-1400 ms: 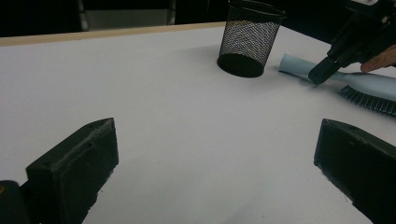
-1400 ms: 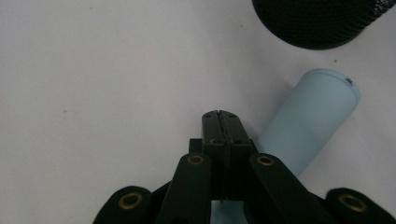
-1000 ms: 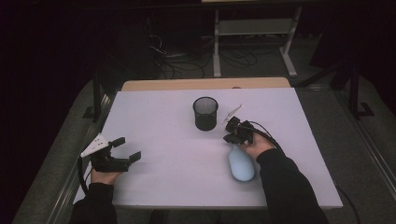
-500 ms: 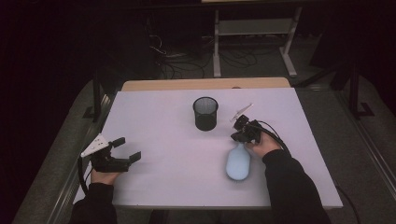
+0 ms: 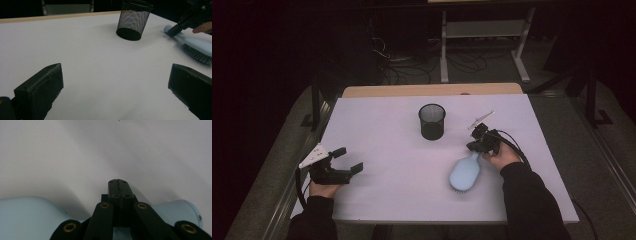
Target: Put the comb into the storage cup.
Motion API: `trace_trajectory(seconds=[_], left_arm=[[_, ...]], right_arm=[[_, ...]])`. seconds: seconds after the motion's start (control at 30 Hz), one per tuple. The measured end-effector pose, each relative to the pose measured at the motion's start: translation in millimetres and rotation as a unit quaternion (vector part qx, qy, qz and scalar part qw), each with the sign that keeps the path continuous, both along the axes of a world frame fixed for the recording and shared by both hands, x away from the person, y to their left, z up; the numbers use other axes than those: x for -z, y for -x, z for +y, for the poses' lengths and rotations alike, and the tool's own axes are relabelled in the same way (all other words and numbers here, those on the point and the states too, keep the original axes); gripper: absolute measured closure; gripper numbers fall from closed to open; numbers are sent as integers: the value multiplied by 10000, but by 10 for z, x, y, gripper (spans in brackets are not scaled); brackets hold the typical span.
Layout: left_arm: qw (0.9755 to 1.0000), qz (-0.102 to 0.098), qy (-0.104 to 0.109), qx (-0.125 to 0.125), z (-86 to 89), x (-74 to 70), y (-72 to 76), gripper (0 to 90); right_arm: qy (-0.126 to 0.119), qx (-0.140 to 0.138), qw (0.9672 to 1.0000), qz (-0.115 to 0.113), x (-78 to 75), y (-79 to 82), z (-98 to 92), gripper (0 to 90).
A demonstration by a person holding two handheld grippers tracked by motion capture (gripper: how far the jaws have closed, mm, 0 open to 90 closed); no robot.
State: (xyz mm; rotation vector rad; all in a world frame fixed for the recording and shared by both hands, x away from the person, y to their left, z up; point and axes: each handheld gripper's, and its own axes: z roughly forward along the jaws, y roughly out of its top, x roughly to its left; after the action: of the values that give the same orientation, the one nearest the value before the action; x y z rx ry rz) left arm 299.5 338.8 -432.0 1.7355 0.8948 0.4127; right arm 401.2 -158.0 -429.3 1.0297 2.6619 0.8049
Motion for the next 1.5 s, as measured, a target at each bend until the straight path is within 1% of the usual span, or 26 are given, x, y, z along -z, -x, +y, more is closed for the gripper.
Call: trace_trajectory(seconds=[0.07, 0.17, 0.37, 0.4, 0.63, 1.1, 1.27, 1.5], left_arm=[[10000, -3, 3, -2, 0, -1, 1, 0], [10000, 4, 4, -3, 0, 2, -1, 0], [10000, 12, -6, 2, -1, 2, 0, 0], [10000, 7, 3, -4, -2, 2, 0, 0], [10000, 3, -2, -3, 1, 0, 1, 0], [10000, 21, -15, -10, 1, 7, -2, 0], [10000, 26, -21, -8, 0, 9, -2, 0], [10000, 31, -31, -12, -2, 11, -2, 0]], right_arm=[[-18, 8, 10000, -11, 3, 5, -27, 887], [-99, 54, 9999, 35, 6, 17, -71, 886], [-147, 78, 9999, 27, 10, 42, -133, 886], [-201, 95, 9997, 40, 14, 51, -163, 886], [-270, 173, 9995, 56, 22, 84, -256, 887], [-287, 288, 9992, 53, 40, 166, -439, 886], [-301, 328, 9990, 12, 54, 215, -495, 887], [-407, 391, 9984, -25, 78, 303, -591, 887]])
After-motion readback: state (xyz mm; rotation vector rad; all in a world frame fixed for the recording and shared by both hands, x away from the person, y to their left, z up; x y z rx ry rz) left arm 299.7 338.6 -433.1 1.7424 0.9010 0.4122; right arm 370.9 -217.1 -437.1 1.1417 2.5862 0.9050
